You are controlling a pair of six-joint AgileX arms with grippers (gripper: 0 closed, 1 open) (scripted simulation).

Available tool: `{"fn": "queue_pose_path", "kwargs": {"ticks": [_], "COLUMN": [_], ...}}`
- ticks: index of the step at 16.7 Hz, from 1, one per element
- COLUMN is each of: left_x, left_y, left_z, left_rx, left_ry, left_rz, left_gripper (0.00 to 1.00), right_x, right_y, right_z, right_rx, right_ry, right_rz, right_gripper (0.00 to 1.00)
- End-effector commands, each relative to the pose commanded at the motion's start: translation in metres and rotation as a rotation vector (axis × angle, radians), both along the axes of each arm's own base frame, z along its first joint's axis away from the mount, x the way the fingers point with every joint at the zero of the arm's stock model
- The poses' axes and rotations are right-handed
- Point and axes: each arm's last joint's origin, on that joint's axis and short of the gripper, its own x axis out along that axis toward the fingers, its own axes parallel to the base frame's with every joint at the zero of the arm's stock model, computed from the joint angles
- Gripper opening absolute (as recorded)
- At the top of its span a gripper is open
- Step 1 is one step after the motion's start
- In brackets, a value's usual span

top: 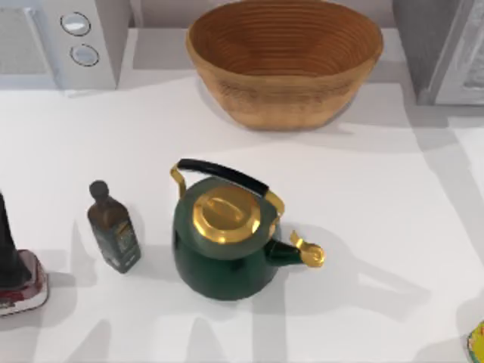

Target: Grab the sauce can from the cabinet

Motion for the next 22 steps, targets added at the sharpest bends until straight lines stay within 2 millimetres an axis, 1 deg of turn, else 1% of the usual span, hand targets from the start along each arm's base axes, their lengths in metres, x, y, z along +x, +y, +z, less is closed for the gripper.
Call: {"fn": "queue_pose_path", "kwargs": {"ticks": [3, 6, 7, 8, 9, 13, 16, 19, 21, 22], "left_x": [0.000, 0.000, 0.000, 0.000, 0.000, 0.000, 0.000, 0.000, 0.000, 0.000], "left_y": [0.000, 0.000, 0.000, 0.000, 0.000, 0.000, 0.000, 0.000, 0.000, 0.000], "left_z": [0.000, 0.000, 0.000, 0.000, 0.000, 0.000, 0.000, 0.000, 0.000, 0.000], "left_rx": [0.000, 0.000, 0.000, 0.000, 0.000, 0.000, 0.000, 0.000, 0.000, 0.000], "left_ry": [0.000, 0.000, 0.000, 0.000, 0.000, 0.000, 0.000, 0.000, 0.000, 0.000], "left_rz": [0.000, 0.000, 0.000, 0.000, 0.000, 0.000, 0.000, 0.000, 0.000, 0.000], "left_gripper": [1.00, 1.00, 1.00, 1.00, 1.00, 1.00, 1.00, 1.00, 1.00, 1.00], "right_x": [-0.056, -0.111, -0.124, -0.133, -0.137, -0.136, -0.140, -0.147, -0.153, -0.155], "right_y": [0.003, -0.001, -0.003, -0.005, -0.006, -0.006, -0.009, -0.015, -0.020, -0.023], "right_z": [0.020, 0.032, 0.034, 0.036, 0.036, 0.036, 0.029, 0.010, -0.014, -0.029], "right_rx": [-0.002, -0.005, -0.004, -0.003, -0.003, -0.001, -0.001, -0.001, -0.003, -0.005], "right_ry": [0.012, 0.017, 0.013, 0.010, 0.009, 0.009, 0.007, 0.005, 0.011, 0.018], "right_rz": [0.002, 0.003, 0.003, 0.004, 0.004, 0.002, -0.002, -0.003, -0.003, -0.003], "right_gripper": [0.00, 0.00, 0.00, 0.00, 0.00, 0.00, 0.00, 0.00, 0.00, 0.00]}}
